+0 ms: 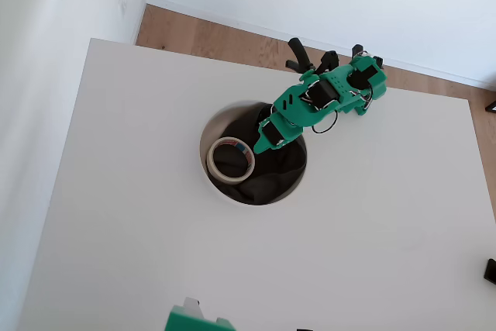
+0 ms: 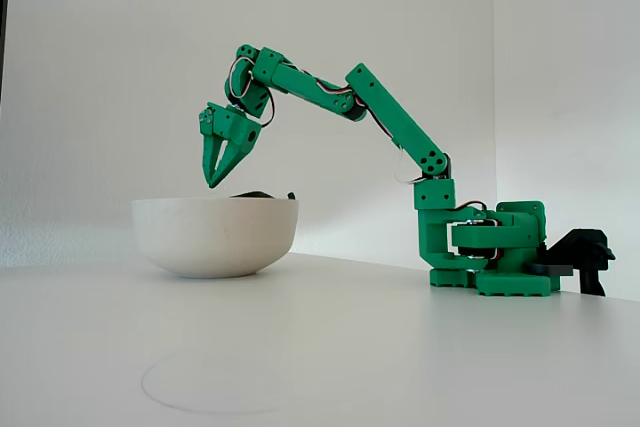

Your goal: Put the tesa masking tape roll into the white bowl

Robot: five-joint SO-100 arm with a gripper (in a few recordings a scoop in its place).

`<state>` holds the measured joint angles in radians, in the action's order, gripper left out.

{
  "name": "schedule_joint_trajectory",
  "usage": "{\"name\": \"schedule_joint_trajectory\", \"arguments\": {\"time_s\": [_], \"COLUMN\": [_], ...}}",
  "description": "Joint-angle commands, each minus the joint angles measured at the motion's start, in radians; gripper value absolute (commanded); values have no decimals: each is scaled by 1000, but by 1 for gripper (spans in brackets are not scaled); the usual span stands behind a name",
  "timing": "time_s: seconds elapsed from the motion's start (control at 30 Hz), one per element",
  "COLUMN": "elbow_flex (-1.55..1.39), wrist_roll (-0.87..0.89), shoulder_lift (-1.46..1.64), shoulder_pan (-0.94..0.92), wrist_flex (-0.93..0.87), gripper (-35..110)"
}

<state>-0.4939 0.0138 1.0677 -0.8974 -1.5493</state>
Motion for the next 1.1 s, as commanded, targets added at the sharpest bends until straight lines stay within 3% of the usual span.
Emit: {"name": "schedule_joint_trajectory", "arguments": {"time_s": [0.0,0.33,0.63,1.07], "elbow_flex": [89,75,-517,-1543], "wrist_roll": [15,32,57,2], "shoulder_lift": [222,615,1132,1674], "shoulder_pan": [61,442,824,867], "wrist_flex": [-46,-318,-318,35], "gripper": [-8,-8,-8,-8]}}
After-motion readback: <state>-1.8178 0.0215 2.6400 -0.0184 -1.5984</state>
